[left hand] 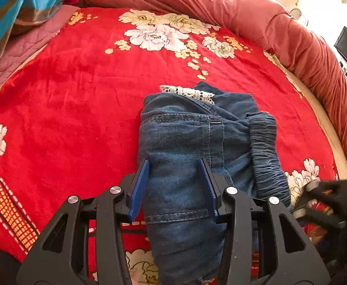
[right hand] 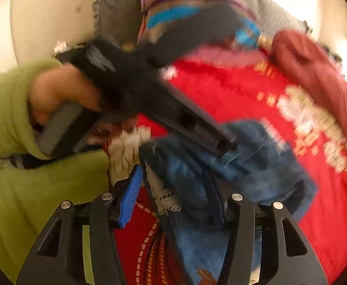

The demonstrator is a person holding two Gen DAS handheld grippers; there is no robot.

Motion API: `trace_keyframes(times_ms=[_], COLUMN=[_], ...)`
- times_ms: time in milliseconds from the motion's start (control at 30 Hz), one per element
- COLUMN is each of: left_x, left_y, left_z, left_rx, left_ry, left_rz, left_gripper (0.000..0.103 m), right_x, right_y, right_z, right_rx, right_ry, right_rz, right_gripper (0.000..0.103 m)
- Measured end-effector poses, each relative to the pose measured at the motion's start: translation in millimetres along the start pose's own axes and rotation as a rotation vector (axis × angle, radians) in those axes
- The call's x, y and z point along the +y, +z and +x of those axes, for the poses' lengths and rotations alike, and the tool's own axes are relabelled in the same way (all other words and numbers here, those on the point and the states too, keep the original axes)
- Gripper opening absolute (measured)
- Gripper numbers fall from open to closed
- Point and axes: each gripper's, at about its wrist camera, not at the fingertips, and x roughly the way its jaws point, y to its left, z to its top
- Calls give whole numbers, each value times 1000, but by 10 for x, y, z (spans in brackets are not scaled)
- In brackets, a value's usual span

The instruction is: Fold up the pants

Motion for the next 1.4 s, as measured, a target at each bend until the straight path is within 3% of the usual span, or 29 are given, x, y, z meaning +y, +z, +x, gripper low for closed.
trace_keyframes(times_ms=[100,233,333,400,467,500,567,667,833,1000,1133,1233,1400], left_x=[17,5,-21,-46,-74,-84,-102,-113,-84,-10,12,-2,-44], left_y=[-24,-22,-41,-52,-51,-45,-40,-43,-42,-43,-50,-50,-48], left_z=[4,-14,-115,-190,-244,-256,-281,-302,-289,-156,-61,-12,90], left_rx=[0,-20,-49,-68,-85,-91,-102,-113,-122,-88,-66,-52,-28], left_ry=[-8,-12,-23,-21,-19,-14,-2,25,55,64,59,50,13], left_rz=[-6,-21,-25,-18,-11,-7,2,14,14,-7,-10,-2,-3], left_gripper=[36,39,55,58,63,64,68,71,73,73,73,73,61], right_x=[86,-19,-122,-252,-473,-561,-776,-1076,-1349,-1373,-1436,-1437,-1444], right_y=[-122,-144,-152,-184,-244,-282,-370,-525,-753,-806,-804,-789,-745], right_z=[55,-70,-352,-599,-788,-845,-924,-880,-733,-568,-401,-321,-218], right_rx=[24,-6,-84,-156,-204,-219,-236,-184,-138,-109,-67,-67,-62], right_ry=[9,48,65,32,-50,-72,-112,-181,-169,-124,-100,-89,-66], right_rz=[-24,71,135,204,306,349,458,613,787,847,878,875,868], right_gripper=[43,45,46,56,78,81,81,81,81,81,68,66,66])
